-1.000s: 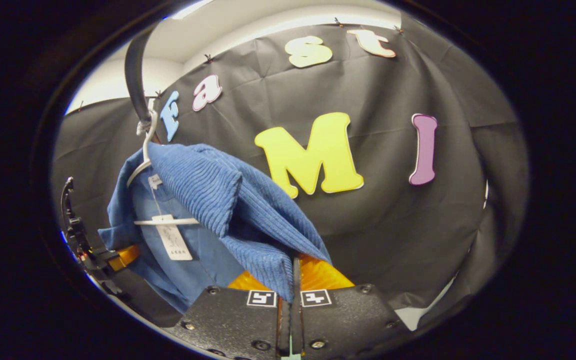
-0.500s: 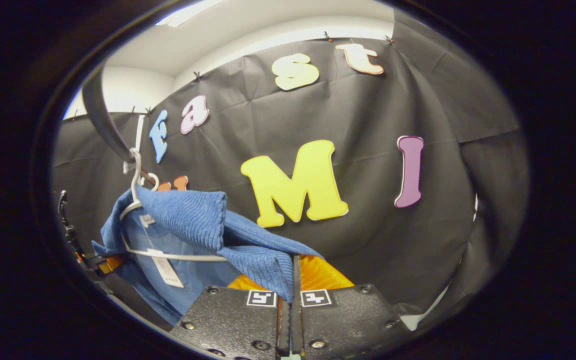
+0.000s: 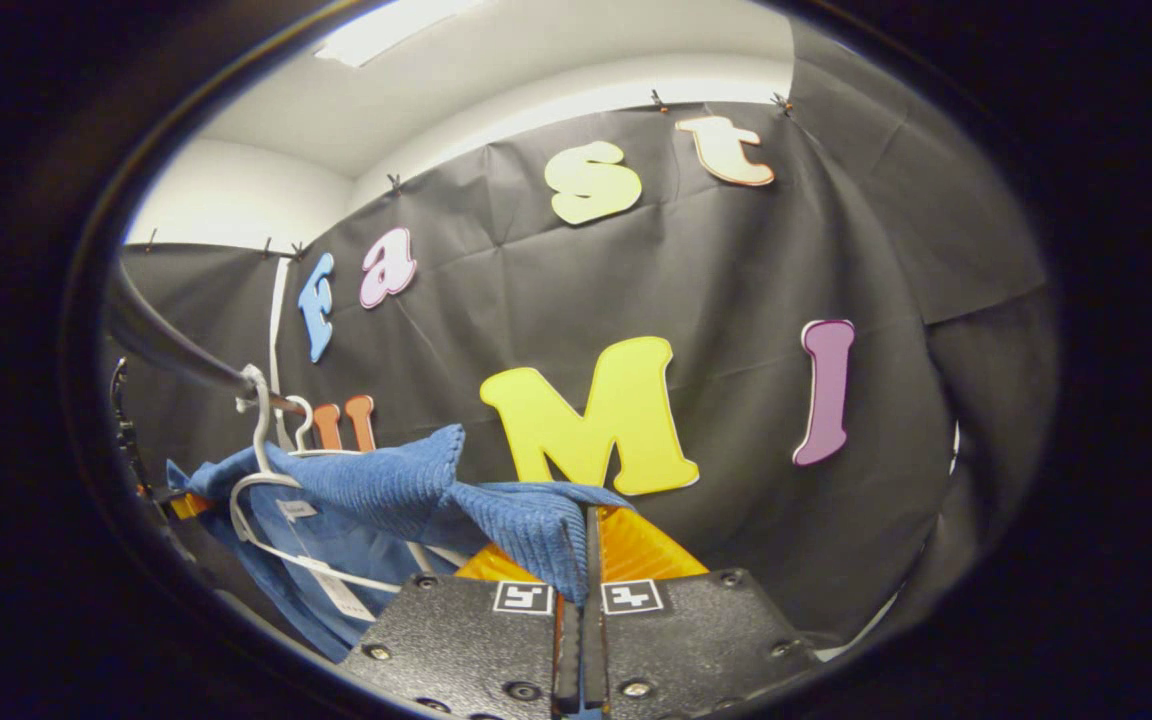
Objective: Grasp the clothes on the hanger with both hands and then place them into the laundry hamper below.
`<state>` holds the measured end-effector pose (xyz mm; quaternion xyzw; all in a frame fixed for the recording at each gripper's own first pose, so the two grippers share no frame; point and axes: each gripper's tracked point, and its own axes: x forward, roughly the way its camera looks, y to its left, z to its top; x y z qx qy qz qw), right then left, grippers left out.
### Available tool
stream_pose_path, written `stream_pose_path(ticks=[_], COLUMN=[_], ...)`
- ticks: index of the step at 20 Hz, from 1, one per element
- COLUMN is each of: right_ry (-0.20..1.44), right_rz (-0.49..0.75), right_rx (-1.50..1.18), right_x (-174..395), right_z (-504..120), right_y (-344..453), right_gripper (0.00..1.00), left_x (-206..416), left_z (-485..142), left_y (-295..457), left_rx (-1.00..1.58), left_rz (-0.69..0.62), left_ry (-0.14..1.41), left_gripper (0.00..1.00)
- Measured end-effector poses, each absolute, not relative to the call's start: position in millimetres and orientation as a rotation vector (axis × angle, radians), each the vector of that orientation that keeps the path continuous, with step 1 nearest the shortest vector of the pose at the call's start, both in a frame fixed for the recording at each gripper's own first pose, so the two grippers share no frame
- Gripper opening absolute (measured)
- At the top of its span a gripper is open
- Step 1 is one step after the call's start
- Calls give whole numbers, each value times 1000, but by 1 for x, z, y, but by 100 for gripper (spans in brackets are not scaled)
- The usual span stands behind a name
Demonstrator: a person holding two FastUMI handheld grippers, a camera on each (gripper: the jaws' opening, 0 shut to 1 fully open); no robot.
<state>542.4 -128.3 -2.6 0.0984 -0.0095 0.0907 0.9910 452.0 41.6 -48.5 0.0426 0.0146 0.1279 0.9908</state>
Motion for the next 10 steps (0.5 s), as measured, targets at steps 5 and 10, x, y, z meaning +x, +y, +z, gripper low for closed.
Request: stream_pose_path(ticks=[5,10], right_ry=[14,89], right_rz=[170,172], right_rx=[172,196], right_x=[570,581], right_z=[-9,-42], right_y=[-127,-126], right_gripper=[5,5], left_x=[474,474], left_z=[-64,-91], left_y=[43,46], left_rx=[71,6], left_rz=[210,179], left_ry=[97,151], left_gripper=[5,5])
